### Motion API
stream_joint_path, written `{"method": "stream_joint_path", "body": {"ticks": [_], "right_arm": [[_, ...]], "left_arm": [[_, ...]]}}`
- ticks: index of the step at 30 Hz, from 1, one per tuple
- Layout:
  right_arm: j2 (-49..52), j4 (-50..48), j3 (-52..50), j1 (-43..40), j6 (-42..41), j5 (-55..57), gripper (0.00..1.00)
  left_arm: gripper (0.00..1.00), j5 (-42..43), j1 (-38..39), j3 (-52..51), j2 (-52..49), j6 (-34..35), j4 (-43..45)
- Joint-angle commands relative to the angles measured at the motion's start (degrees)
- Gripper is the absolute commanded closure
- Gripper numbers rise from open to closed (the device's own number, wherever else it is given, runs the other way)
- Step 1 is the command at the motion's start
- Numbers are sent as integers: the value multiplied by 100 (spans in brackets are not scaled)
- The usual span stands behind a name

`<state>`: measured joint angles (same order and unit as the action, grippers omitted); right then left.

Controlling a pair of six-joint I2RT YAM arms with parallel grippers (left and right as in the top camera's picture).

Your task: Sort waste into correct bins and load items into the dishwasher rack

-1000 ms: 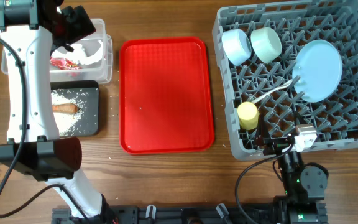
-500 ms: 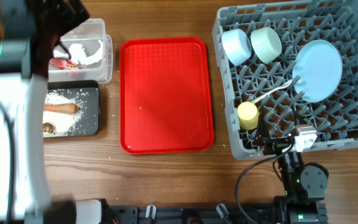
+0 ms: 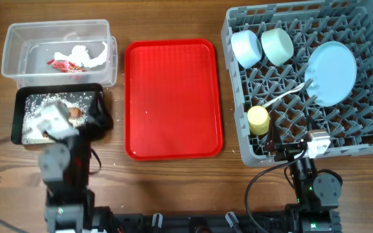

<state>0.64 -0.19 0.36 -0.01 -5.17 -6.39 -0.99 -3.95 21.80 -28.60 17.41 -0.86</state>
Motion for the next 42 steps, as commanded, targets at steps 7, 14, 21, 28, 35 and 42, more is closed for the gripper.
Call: {"method": "stream_joint_path", "body": {"ticks": [7, 14, 21, 28, 35, 42], "right_arm": [[-44, -20, -7, 39, -98, -4, 0], [-44, -20, -7, 39, -98, -4, 0], [-44, -20, -7, 39, -98, -4, 0], [-44, -20, -7, 39, -98, -4, 0], [-44, -20, -7, 39, -98, -4, 0], [-44, -20, -7, 39, -98, -4, 0]], "left_arm": [[0, 94, -109, -1676, 1998, -203, 420], [0, 50, -111, -2094, 2610, -201, 476], [0, 136, -109, -2149, 2846, -199, -46], [0, 269, -68, -2146, 2841, -199, -350], [0, 269, -68, -2146, 2822, -201, -350], [0, 269, -68, -2146, 2822, -199, -350]]}}
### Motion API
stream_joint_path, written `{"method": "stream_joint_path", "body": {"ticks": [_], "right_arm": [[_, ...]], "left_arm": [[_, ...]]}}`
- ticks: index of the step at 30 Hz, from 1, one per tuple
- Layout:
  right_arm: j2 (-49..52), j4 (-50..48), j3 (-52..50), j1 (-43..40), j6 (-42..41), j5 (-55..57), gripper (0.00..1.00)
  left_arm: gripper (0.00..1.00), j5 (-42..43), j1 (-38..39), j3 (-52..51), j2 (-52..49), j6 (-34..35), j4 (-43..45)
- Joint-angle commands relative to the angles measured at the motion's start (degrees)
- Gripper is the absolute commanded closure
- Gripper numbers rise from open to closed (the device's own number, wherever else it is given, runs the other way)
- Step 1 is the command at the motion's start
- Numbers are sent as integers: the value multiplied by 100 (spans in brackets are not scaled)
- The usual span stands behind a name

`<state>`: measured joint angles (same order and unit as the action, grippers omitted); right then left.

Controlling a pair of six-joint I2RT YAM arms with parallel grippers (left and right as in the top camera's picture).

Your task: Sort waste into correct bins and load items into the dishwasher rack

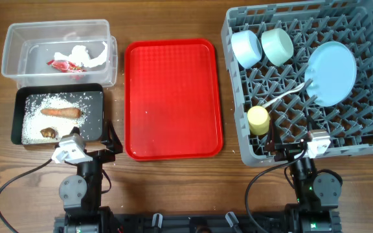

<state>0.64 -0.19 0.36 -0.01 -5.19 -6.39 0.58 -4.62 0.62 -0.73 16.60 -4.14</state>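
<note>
The grey dishwasher rack (368, 139) at the right holds a pale blue cup (245, 48), a pale green cup (278, 46), a light blue plate (332, 73), a yellow cup (258, 120) and a white utensil (283, 96). A clear bin (15, 68) at the far left contains white and red wrappers (76, 57). In the black tray (96, 113) lie white crumbs, a carrot (60, 111) and a brown scrap (47, 133). My left gripper (111, 142) sits by the tray's near right corner. The right gripper (272, 144) rests at the rack's front edge. Neither gripper's jaws can be made out.
A red serving tray (173, 97) lies in the middle of the wooden table with nothing on it. Cables run from both arm bases along the table's near edge.
The left arm was over the black tray, covering its near part. Now it sits back at the near edge, and the carrot and brown scrap show. The right arm has not moved.
</note>
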Motion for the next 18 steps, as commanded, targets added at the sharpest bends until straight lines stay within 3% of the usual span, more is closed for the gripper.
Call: {"method": "stream_joint_path", "body": {"ticks": [1, 18], "right_arm": [[-44, -20, -7, 39, -96, -4, 0], [-44, -20, -7, 39, -98, -4, 0]], "left_arm": [[0, 111, 0, -28, 35, -118, -22], [0, 111, 0, -28, 35, -118, -22]]}}
